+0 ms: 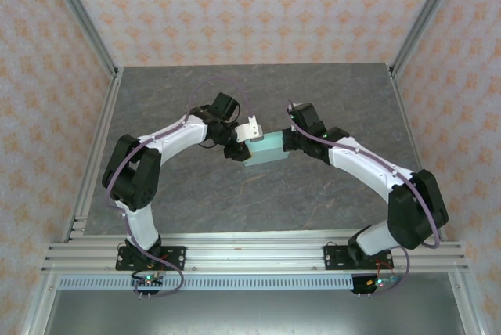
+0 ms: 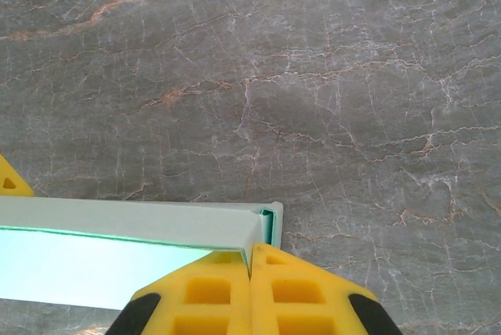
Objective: Fold the paper box
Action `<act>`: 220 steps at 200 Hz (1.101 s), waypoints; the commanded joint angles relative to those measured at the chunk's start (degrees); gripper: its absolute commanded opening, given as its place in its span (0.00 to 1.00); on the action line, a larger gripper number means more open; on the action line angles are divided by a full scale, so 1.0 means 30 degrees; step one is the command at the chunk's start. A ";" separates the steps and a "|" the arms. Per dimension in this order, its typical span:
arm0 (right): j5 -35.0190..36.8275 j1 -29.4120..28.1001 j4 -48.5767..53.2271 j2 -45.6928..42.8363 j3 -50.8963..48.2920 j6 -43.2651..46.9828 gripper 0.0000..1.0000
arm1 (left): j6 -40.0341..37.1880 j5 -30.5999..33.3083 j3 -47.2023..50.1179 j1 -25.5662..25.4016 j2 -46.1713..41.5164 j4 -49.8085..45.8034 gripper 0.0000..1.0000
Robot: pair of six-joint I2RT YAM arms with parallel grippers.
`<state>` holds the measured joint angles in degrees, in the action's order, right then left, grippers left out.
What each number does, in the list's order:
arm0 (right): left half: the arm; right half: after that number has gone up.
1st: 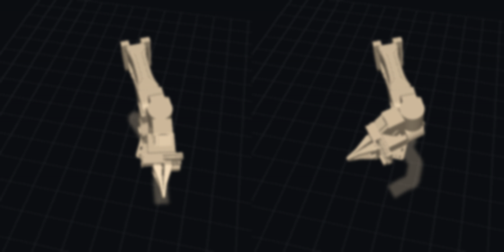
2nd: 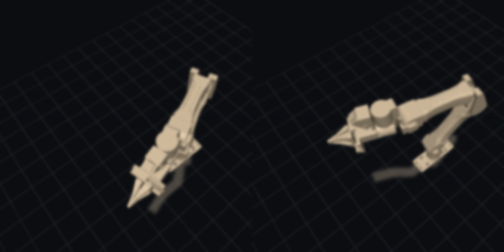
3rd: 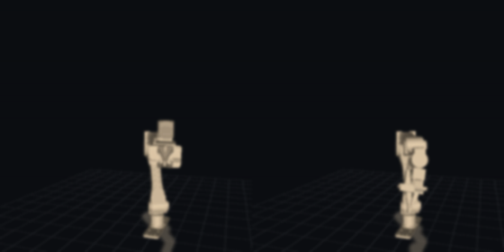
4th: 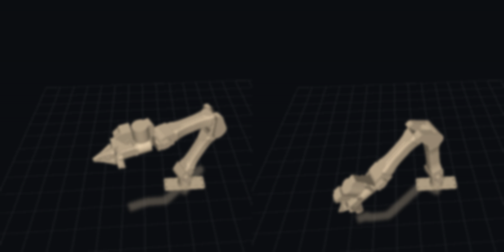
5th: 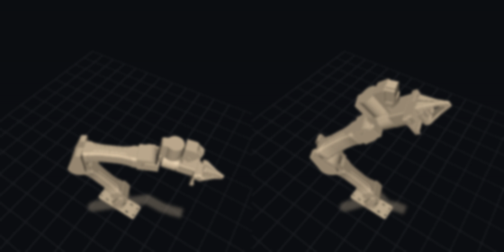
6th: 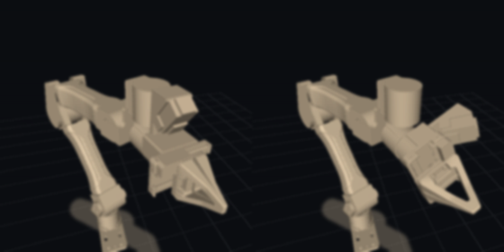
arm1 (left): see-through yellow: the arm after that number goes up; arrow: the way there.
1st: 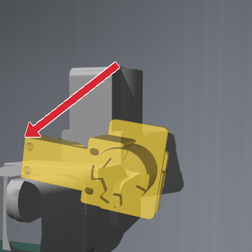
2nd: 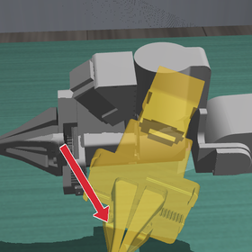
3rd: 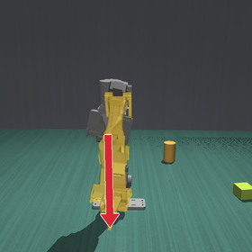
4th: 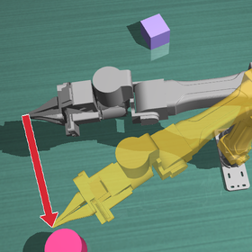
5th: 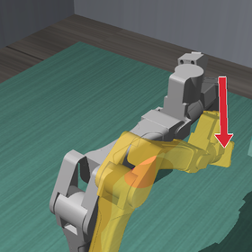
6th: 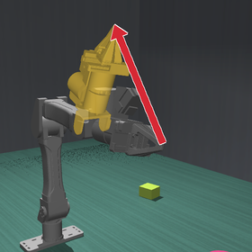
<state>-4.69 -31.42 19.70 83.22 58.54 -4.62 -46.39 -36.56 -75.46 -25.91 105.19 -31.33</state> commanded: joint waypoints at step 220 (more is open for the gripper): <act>0.2075 -0.0138 -0.1797 -0.1831 -0.3797 -0.1178 0.00 | 0.3268 0.3004 0.0163 0.0786 -0.0477 -0.0674 0.50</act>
<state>-3.42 -31.55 5.32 78.54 47.20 -5.89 -43.00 -36.10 -75.70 -25.87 105.12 -31.05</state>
